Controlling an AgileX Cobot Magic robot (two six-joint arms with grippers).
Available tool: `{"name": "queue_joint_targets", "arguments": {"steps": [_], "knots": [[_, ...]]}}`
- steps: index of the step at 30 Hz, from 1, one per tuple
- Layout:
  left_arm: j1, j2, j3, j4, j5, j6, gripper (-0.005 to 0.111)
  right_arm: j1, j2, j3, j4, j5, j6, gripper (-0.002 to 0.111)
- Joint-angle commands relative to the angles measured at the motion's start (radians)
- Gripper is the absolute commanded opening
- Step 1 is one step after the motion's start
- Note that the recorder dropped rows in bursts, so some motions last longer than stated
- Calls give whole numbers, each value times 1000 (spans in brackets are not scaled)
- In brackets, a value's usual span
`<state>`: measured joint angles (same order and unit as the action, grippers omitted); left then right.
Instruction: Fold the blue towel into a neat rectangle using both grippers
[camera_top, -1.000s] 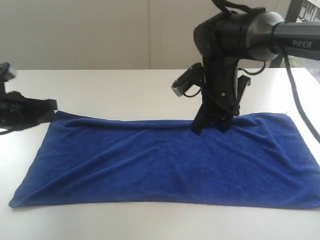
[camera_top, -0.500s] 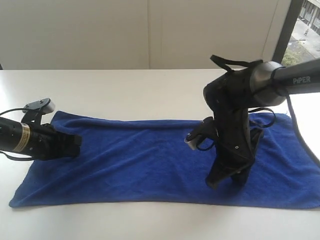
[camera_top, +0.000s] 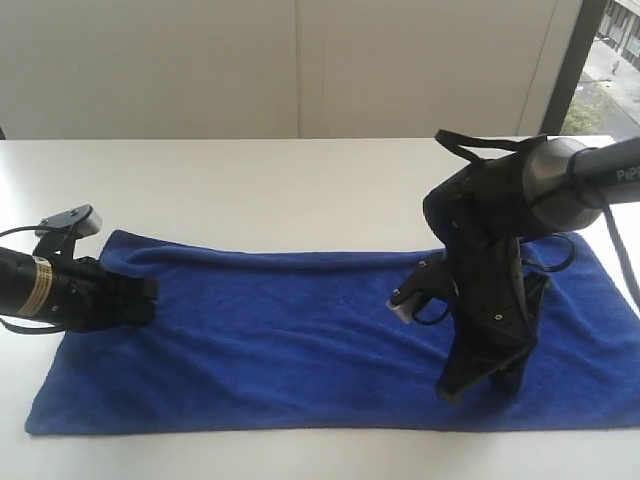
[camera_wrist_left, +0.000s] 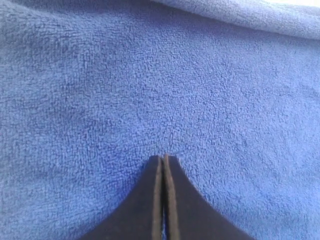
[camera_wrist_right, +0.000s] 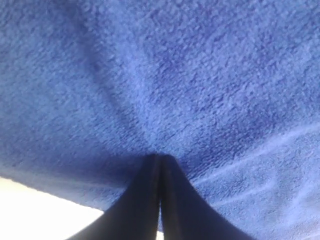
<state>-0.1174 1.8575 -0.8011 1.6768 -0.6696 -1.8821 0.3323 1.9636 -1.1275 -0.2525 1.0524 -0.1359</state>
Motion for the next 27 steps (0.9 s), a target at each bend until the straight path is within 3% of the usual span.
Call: {"name": "queue_joint_targets", "arguments": {"steps": [1, 7, 11, 14, 20, 27], "knots": [[-4, -17, 25, 68, 23, 2, 0, -2, -15, 32, 44, 11, 11, 1], [-4, -155, -30, 68, -48, -2, 0, -2, -201, -46, -3, -53, 35, 0], [-4, -212, -102, 68, 107, -11, 0, -35, -257, -127, -152, -144, 96, 0], [-4, -186, -157, 68, 216, -32, 0, -119, -235, -195, -157, -203, 111, 0], [16, 12, -277, 68, 250, -28, 0, -390, -39, -338, 45, -209, -58, 0], [24, 131, -305, 68, 321, 25, 0, -472, 160, -403, 62, -362, -63, 0]]}}
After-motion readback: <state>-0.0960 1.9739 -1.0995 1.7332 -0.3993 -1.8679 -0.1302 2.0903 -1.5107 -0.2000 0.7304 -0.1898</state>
